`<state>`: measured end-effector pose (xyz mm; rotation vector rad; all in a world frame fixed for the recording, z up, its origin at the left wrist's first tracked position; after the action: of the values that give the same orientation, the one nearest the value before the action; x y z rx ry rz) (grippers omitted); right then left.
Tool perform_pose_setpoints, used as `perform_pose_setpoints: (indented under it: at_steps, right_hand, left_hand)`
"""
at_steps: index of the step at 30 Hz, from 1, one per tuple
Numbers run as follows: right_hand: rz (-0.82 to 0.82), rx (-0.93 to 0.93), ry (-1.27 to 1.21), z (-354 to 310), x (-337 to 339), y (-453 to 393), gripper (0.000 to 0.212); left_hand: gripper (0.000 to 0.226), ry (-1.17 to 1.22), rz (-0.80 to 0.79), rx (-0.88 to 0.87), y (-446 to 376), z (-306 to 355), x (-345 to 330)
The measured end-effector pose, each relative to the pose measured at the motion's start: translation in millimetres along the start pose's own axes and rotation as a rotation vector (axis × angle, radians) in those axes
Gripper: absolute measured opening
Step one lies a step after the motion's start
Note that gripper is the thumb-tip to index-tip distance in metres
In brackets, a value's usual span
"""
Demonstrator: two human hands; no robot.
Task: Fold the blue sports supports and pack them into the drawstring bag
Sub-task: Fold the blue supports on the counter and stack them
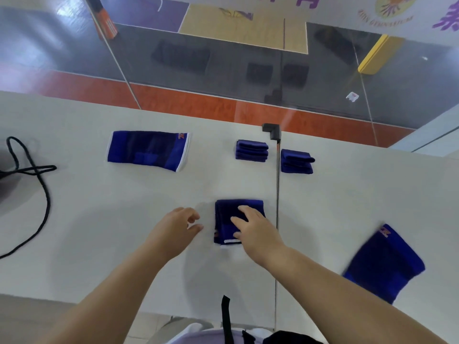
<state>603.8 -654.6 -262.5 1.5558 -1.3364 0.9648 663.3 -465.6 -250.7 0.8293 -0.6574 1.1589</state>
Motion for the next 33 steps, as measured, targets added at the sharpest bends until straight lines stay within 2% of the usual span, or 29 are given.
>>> perform_pose_setpoints:
  at_steps: [8, 15, 19, 23, 27, 33]
  right_hand:
    - [0.06, -0.124, 0.027, 34, 25, -56, 0.033]
    - [0.05, -0.115, 0.035, 36, 37, -63, 0.037]
    - [0.112, -0.085, -0.086, 20, 52, -60, 0.033]
    - [0.006, -0.059, -0.159, -2, 55, -60, 0.03]
    - [-0.13, -0.071, -0.141, -22, 50, -61, 0.038]
    - [-0.157, -0.204, -0.127, -46, 39, -63, 0.04]
  left_hand:
    - [0.026, -0.01, 0.076, 0.023, -8, 9, 2]
    - [0.026, -0.05, 0.067, 0.042, -1, 6, 3]
    - [0.024, -0.08, 0.042, 0.076, 4, -13, 10]
    - [0.025, -0.125, 0.005, 0.096, -3, -37, 21]
    - [0.027, -0.145, -0.003, 0.066, -24, -59, 39]
    - [0.039, -0.211, 0.139, -0.089, -84, -92, 73]
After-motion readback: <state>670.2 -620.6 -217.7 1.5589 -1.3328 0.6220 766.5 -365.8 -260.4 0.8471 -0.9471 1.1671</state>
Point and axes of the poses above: each hand's wrist, its own y-axis away from the middle knuckle, its own x-axis out of the back of the hand, z = x × y, the point moved 2 cm from there along -y, towards the middle knuckle, and after that the axes turned 15 degrees about z, right-handed, at the moved point
